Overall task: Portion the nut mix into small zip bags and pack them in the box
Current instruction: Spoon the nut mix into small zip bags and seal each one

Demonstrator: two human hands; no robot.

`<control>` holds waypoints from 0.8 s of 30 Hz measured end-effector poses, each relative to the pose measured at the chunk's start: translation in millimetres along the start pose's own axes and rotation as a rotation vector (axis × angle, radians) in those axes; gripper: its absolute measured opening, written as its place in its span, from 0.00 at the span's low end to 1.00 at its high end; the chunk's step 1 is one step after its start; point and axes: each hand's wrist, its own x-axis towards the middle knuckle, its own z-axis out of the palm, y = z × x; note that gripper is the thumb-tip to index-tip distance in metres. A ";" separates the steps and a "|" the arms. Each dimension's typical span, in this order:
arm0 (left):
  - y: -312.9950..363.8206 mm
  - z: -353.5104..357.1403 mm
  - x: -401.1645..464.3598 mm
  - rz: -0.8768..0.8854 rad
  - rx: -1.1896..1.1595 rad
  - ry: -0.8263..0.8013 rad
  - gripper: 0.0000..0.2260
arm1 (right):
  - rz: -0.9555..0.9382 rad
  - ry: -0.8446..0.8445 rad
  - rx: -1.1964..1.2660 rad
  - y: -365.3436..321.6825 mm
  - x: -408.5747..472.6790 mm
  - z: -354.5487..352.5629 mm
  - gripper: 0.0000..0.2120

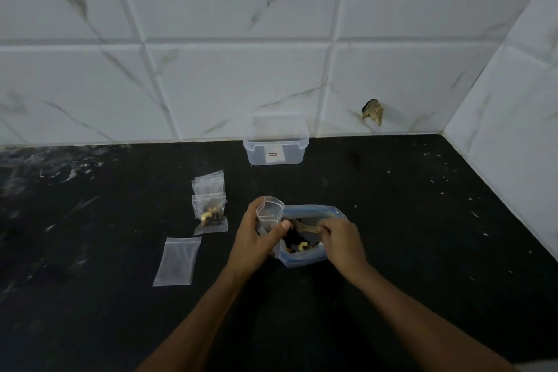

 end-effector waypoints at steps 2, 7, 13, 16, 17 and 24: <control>-0.6 -0.4 1.4 -0.005 0.003 -0.003 0.23 | 0.039 -0.028 0.047 -3.5 1.9 6.8 0.10; -2.4 -1.5 2.6 -0.020 0.022 -0.014 0.23 | 0.357 -0.137 0.298 -9.2 13.1 0.9 0.07; 0.1 -7.1 1.6 -0.017 0.026 0.008 0.22 | 0.523 -0.165 0.531 -1.2 8.1 -22.7 0.06; 1.3 -9.1 1.7 0.027 0.071 0.036 0.24 | 0.546 -0.184 0.631 0.0 3.1 -40.7 0.06; 2.0 -9.0 2.4 0.040 0.096 0.047 0.25 | 0.544 -0.189 0.645 -0.9 1.9 -48.7 0.06; 17.1 -0.9 11.8 0.137 0.288 0.107 0.29 | 0.404 -0.120 0.686 -38.0 -1.0 -119.0 0.09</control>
